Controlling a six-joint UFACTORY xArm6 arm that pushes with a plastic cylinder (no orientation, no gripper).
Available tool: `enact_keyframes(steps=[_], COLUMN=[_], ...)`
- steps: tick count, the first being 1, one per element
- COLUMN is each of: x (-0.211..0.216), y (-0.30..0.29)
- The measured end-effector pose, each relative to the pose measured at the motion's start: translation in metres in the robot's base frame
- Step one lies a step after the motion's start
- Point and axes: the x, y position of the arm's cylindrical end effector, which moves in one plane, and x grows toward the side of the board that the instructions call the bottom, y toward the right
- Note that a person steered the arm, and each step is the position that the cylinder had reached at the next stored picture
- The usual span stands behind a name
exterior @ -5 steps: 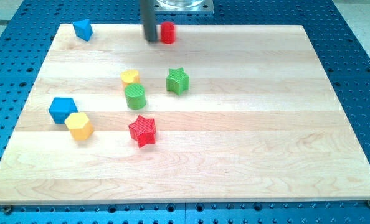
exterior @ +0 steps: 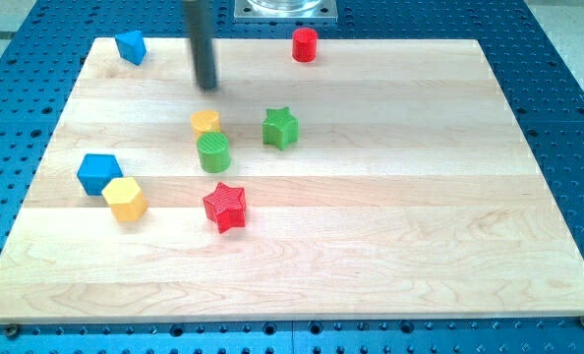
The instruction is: Move the green star towards the top right corner
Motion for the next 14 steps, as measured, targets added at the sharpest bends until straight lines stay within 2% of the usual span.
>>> enact_keyframes(steps=[1, 2, 3, 4, 5, 6, 8, 9, 11, 12, 13, 14], x=[0.048, 0.067, 0.065, 0.082, 0.114, 0.085, -0.026, -0.030, -0.081, -0.087, -0.058, -0.050], y=[0.063, 0.121, 0.132, 0.116, 0.134, 0.169, 0.242, 0.207, 0.300, 0.283, 0.236, 0.190])
